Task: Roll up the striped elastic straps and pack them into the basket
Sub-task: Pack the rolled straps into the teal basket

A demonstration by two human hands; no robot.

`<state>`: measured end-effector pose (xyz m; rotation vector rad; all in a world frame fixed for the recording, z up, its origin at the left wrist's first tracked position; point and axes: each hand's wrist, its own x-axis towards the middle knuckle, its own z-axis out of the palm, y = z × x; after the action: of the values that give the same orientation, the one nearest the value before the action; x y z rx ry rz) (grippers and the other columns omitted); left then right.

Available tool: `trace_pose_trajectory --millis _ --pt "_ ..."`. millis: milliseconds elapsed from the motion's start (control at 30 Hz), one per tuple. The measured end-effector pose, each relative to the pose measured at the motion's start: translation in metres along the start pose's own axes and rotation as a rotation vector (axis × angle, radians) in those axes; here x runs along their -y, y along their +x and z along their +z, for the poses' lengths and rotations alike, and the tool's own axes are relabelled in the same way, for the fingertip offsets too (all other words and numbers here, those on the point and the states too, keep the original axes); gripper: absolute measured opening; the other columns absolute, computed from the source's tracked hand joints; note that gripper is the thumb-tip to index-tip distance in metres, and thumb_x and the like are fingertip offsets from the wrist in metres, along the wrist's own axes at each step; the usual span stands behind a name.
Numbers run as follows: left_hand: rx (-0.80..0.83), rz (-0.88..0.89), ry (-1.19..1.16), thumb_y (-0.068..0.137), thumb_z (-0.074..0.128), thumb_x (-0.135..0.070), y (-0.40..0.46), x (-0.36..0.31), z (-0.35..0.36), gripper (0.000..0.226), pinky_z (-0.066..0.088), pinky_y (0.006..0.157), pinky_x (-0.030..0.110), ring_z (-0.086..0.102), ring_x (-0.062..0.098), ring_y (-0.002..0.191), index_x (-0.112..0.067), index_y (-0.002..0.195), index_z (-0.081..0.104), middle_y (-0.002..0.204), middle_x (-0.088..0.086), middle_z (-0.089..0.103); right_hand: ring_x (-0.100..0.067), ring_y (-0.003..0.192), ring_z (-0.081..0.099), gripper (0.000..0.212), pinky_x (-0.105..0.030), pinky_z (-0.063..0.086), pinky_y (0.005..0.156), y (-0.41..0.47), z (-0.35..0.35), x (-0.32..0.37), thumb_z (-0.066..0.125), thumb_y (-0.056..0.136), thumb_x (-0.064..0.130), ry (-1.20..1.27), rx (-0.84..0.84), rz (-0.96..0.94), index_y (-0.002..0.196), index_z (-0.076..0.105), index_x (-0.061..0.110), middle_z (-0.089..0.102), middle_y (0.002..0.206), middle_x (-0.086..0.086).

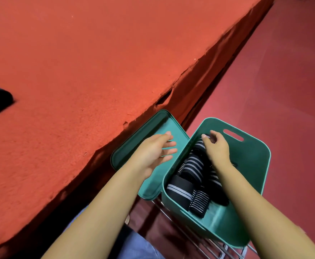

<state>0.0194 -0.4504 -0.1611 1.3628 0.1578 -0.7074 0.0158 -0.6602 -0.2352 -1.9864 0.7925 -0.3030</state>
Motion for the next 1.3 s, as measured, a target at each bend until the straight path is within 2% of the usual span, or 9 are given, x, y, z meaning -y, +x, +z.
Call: trace_pose_trajectory --millis 133,367,500,667,800,933,1000,1167,1300 --pt "-0.080 0.077 -0.083 0.099 0.052 -0.032 -0.009 -0.021 -0.028 0.022 0.053 0.091 0.035 0.068 0.022 0.102 -0.013 0.104 0.062 0.111 0.009 0.069 0.004 0.082 0.058 0.012 -0.010 0.046 0.081 -0.039 0.009 0.060 0.060 0.093 0.017 0.182 0.072 -0.225 0.103 0.066 0.014 0.065 0.093 0.007" --pt "-0.379 0.285 -0.336 0.101 0.046 -0.021 -0.046 -0.064 -0.123 0.020 0.051 0.078 0.031 0.066 0.018 0.083 -0.011 0.089 0.058 0.091 0.008 0.068 0.005 0.076 0.057 0.005 -0.007 0.042 0.069 -0.088 0.076 0.167 0.062 0.092 0.019 0.218 0.386 -0.464 0.089 0.066 0.018 0.064 0.082 0.014" --pt "-0.586 0.391 -0.442 0.100 0.045 -0.017 -0.081 -0.082 -0.194 0.019 0.050 0.074 0.029 0.066 0.016 0.077 -0.012 0.085 0.056 0.087 0.008 0.066 -0.008 0.083 0.059 0.003 -0.013 0.042 0.075 -0.113 0.153 0.224 0.065 0.090 0.015 0.182 0.575 -0.603 0.092 0.065 0.016 0.066 0.091 0.004" --pt "-0.791 0.458 -0.525 0.099 0.045 -0.012 -0.112 -0.100 -0.270 0.015 0.049 0.072 0.027 0.062 0.017 0.081 -0.009 0.089 0.055 0.094 0.011 0.063 -0.017 0.106 0.056 0.033 -0.024 0.040 0.088 -0.145 0.244 0.283 0.065 0.090 0.028 0.127 0.755 -0.596 0.117 0.060 0.009 0.061 0.119 -0.011" --pt "-0.867 0.406 -0.551 0.100 0.046 -0.014 -0.102 -0.106 -0.319 0.031 0.048 0.086 0.033 0.057 0.030 0.116 0.000 0.128 0.048 0.124 0.021 0.055 -0.024 0.124 0.050 0.043 -0.027 0.037 0.098 -0.159 0.301 0.317 0.057 0.095 0.036 0.122 0.802 -0.533 0.131 0.052 0.012 0.054 0.133 -0.014" --pt "-0.849 0.284 -0.507 0.100 0.049 -0.020 -0.079 -0.107 -0.347 0.045 0.037 0.103 0.035 0.044 0.031 0.133 -0.002 0.139 0.042 0.140 0.021 0.046 -0.026 0.129 0.046 0.048 -0.029 0.035 0.101 -0.163 0.350 0.332 0.048 0.098 0.038 0.135 0.798 -0.446 0.138 0.045 0.012 0.048 0.140 -0.015" --pt "-0.812 0.263 -0.494 0.099 0.049 -0.021 -0.071 -0.111 -0.355 0.040 0.036 0.101 0.034 0.050 0.028 0.123 -0.005 0.136 0.043 0.125 0.015 0.051 -0.025 0.132 0.043 0.050 -0.028 0.033 0.103 -0.160 0.366 0.336 0.044 0.100 0.038 0.134 0.803 -0.399 0.142 0.040 0.011 0.045 0.145 -0.014" --pt "-0.767 0.212 -0.466 0.099 0.051 -0.023 -0.053 -0.120 -0.375 0.013 0.042 0.092 0.034 0.060 0.016 0.079 -0.010 0.097 0.050 0.086 0.007 0.059 -0.025 0.135 0.041 0.052 -0.028 0.031 0.107 -0.156 0.388 0.338 0.047 0.100 0.032 0.055 0.828 -0.376 0.145 0.036 0.009 0.043 0.147 -0.012" --pt "-0.785 0.231 -0.393 0.098 0.056 -0.027 -0.045 -0.122 -0.376 0.020 0.050 0.075 0.025 0.055 0.008 0.065 -0.010 0.109 0.056 0.079 0.002 0.059 -0.024 0.129 0.048 0.052 -0.028 0.037 0.105 -0.162 0.389 0.335 0.058 0.093 0.024 0.109 0.837 -0.354 0.140 0.044 0.007 0.049 0.142 -0.012"
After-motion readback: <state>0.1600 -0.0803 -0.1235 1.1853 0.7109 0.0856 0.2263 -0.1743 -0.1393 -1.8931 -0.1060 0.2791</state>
